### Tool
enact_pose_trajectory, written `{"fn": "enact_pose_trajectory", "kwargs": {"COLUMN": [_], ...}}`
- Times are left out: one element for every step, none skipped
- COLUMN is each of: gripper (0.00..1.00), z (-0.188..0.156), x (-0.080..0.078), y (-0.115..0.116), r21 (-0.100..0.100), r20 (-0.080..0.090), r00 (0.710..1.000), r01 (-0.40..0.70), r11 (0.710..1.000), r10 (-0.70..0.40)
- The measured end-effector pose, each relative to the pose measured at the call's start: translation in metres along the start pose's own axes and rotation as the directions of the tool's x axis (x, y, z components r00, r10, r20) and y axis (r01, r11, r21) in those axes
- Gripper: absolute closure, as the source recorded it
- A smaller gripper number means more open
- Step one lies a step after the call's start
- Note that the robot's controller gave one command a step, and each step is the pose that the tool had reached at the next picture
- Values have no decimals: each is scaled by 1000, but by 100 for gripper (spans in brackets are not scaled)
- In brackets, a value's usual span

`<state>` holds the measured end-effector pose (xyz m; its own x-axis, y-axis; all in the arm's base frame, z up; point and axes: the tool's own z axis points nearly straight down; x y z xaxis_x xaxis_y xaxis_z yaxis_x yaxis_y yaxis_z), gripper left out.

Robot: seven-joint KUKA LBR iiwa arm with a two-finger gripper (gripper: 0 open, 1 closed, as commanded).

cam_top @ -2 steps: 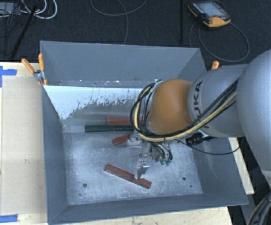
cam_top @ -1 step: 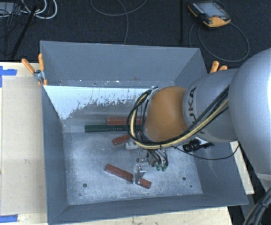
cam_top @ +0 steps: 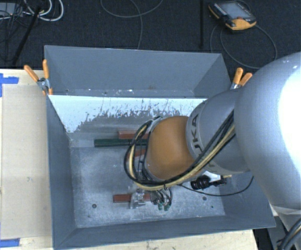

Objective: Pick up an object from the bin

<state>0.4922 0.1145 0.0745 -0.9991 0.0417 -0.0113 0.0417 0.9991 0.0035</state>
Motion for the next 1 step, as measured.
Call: {"fn": "enact_pose_trajectory", "kwargs": {"gripper": [100], "z": [0], "x": [0], "y": [0], "r21": [0], "r20": [0], "r00": [1000], "r01": [0], "r11": [1000], "r10": [0]}}
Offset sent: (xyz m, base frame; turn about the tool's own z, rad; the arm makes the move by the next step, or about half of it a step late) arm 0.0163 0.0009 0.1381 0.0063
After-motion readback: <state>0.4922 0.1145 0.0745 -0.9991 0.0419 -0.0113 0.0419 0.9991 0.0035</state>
